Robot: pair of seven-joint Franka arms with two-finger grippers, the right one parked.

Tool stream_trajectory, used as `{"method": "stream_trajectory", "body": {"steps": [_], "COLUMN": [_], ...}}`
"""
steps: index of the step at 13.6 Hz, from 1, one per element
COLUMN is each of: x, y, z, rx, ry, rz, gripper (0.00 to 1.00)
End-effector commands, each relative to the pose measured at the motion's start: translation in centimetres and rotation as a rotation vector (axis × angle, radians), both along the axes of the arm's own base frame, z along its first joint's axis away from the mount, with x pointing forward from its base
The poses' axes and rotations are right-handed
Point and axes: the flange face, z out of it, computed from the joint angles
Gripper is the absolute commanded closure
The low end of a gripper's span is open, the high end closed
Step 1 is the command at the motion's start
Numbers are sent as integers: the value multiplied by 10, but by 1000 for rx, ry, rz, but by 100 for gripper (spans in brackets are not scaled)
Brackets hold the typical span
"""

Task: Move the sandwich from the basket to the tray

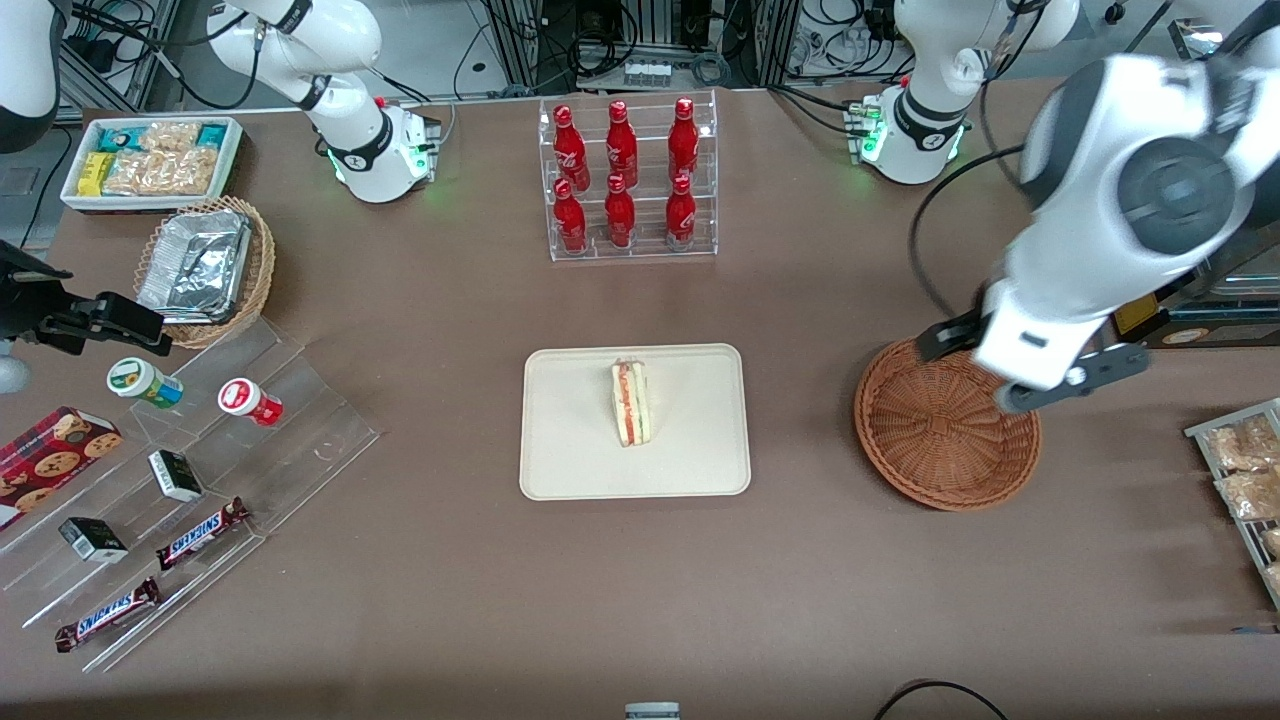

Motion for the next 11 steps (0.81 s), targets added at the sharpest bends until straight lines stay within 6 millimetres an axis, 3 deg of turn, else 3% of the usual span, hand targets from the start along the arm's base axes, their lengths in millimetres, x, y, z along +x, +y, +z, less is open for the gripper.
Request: {"method": "stream_trajectory", "body": {"steps": [1,6,11], "x": [-38,-68,-81], "y": [48,132,134], "z": [16,35,70], "rx": [-52,-151,-131], "ry": [21,44,17], "rz": [-130,-320,-291], "gripper": [1,1,1]}}
